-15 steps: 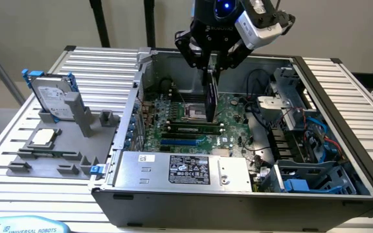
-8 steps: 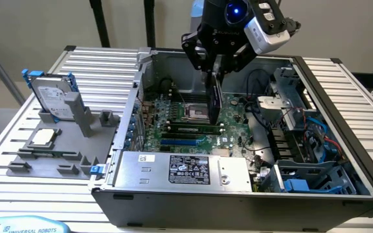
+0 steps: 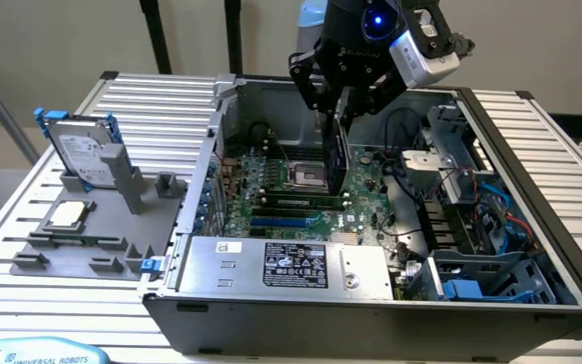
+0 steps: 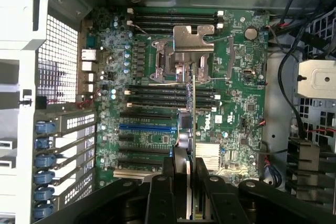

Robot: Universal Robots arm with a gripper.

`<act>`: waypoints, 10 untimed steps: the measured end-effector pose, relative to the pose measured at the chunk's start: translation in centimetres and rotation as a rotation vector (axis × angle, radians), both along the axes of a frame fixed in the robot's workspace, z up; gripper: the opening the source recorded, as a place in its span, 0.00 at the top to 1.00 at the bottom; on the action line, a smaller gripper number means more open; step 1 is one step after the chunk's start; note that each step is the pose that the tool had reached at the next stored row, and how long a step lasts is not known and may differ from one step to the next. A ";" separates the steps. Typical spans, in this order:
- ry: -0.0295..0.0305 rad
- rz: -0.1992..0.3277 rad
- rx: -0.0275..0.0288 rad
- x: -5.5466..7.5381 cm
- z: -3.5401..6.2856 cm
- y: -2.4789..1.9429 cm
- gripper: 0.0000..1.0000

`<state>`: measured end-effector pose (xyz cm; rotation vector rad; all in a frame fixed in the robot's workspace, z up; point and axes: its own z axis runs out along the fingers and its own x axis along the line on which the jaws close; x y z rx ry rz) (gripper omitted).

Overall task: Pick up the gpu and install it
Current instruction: 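Pick up the gpu and move the gpu toward the slot, then insert the gpu into the slot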

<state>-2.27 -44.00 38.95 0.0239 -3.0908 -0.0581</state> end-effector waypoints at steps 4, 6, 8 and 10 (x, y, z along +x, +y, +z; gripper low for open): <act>0.0000 0.000 0.0000 0.0 0.00 0.00 0.73; 0.0000 0.000 0.0000 0.0 0.00 0.00 0.73; 0.0000 0.000 0.0000 0.0 0.00 0.00 0.73; 0.0000 0.000 0.0000 0.0 0.00 0.00 0.73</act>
